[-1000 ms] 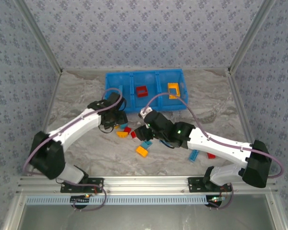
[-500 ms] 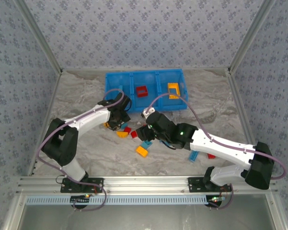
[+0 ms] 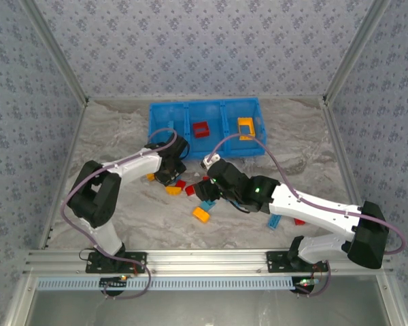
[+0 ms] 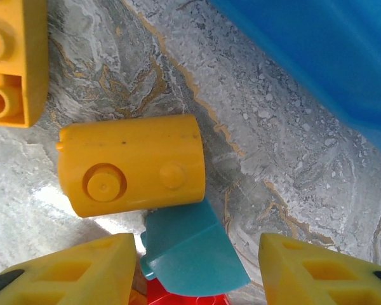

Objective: Sort the legos into containers by color

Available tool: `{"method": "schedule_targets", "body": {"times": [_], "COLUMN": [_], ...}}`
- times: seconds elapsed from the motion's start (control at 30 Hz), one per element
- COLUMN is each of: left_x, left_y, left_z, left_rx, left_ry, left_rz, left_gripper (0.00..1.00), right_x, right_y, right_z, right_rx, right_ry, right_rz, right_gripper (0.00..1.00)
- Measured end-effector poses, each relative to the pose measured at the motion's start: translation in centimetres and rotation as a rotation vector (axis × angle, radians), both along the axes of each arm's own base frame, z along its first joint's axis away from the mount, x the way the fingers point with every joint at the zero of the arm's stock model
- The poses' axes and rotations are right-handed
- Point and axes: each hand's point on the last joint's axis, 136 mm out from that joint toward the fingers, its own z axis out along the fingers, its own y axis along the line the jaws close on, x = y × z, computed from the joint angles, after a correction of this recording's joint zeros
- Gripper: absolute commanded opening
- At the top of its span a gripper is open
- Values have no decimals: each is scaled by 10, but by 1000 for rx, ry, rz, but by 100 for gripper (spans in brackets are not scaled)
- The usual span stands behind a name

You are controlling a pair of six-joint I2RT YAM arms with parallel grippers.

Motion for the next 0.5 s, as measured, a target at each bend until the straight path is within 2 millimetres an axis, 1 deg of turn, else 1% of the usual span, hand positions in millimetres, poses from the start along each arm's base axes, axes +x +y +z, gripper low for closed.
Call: {"method": "schedule_targets", "body": {"times": [0.17,0.27,0.43,0.5], "left_x": [0,-1,-3,-4], "left_y": [-1,-3,-5,-6], "left_z": [-6,-7,-12,-12], "left_rx": [2,2,7,9], "left_ry": [9,12,21,20], "left_rz": [9,9,10,6], "left_gripper": [50,47,35,32], "right_x": [-1,-1,-1,-1], "right_y": [-2,-2,-2,-2], "right_z": [-2,-2,-2,-2], "right_rx": [1,3,4,7], "right_ry": [5,7,7,8], "right_rz": [-5,-7,-8,-10], "right_gripper": [63,63,63,62]}}
